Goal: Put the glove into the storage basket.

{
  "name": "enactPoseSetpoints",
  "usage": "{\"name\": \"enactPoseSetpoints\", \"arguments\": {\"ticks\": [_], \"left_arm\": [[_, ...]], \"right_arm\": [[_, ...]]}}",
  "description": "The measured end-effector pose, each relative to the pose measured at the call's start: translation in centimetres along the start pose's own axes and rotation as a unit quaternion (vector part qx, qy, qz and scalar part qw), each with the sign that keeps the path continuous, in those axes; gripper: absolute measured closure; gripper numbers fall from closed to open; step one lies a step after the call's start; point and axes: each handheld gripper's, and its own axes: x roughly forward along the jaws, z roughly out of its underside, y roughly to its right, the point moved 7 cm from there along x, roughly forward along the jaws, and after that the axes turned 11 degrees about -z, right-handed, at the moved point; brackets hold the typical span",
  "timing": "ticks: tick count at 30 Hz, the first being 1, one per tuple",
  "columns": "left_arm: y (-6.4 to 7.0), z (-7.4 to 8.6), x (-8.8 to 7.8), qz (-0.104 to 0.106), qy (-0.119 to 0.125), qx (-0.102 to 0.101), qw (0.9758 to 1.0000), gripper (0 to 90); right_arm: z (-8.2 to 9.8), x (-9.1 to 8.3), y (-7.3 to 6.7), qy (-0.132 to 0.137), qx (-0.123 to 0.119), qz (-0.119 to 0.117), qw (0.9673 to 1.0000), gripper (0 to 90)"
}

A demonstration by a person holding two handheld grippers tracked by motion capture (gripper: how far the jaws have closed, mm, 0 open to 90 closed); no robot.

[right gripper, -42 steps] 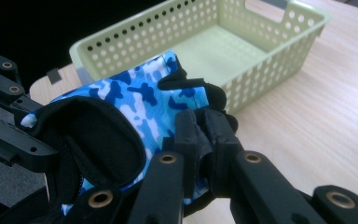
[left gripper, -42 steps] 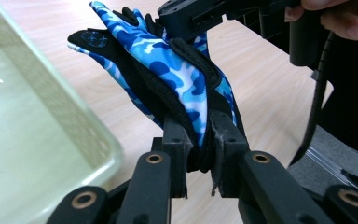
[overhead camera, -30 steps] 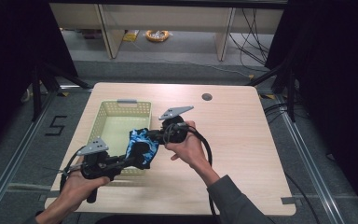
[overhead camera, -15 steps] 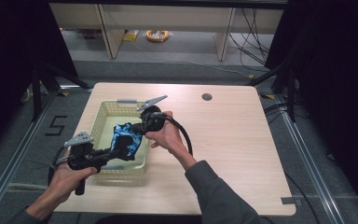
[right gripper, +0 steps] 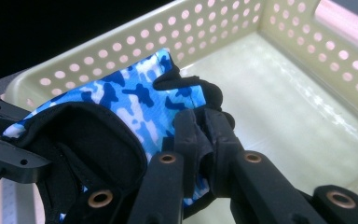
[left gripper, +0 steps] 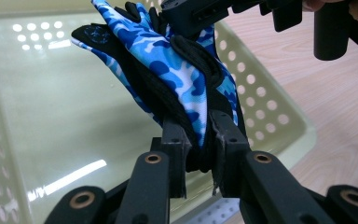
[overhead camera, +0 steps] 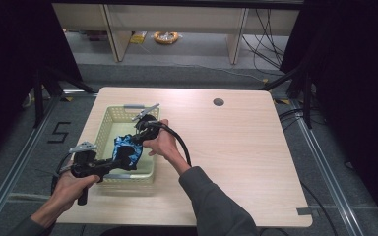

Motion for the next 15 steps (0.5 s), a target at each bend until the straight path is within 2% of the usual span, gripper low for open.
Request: {"name": "enactPoseSetpoints", "arguments": {"ticks": [3,5,9,10,11,12,15], "left_arm": [[-0.2,0.3,0.3,-0.003,-0.006,-0.002,1.0,76.7],[-0.3,0.5,0.5,-0.005,-0.014,0.0,0.9999,76.5],[-0.5,0.8,1.0,-0.004,-0.024,-0.004,0.9997,76.2],[-0.7,0.9,0.9,-0.007,-0.033,0.008,0.9994,76.2],[-0.8,0.9,1.0,-0.007,-0.035,0.008,0.9993,76.1],[-0.7,0.9,1.2,-0.009,-0.032,-0.004,0.9995,76.1],[-0.8,1.1,1.4,-0.009,-0.034,-0.003,0.9994,75.9]], "right_arm": [[0.1,0.5,0.2,-0.006,-0.004,0.001,1.0,84.8],[0.3,0.9,0.2,-0.014,0.011,0.001,0.9998,84.7],[0.6,1.6,0.6,-0.024,0.01,0.003,0.9997,84.7],[0.6,1.6,0.6,-0.024,0.01,0.003,0.9997,84.7],[0.7,1.7,0.5,-0.026,0.013,0.006,0.9996,84.7],[0.7,1.8,0.6,-0.027,0.01,0.006,0.9996,84.7],[0.8,2.1,0.8,-0.031,0.009,0.005,0.9995,84.6]]}}
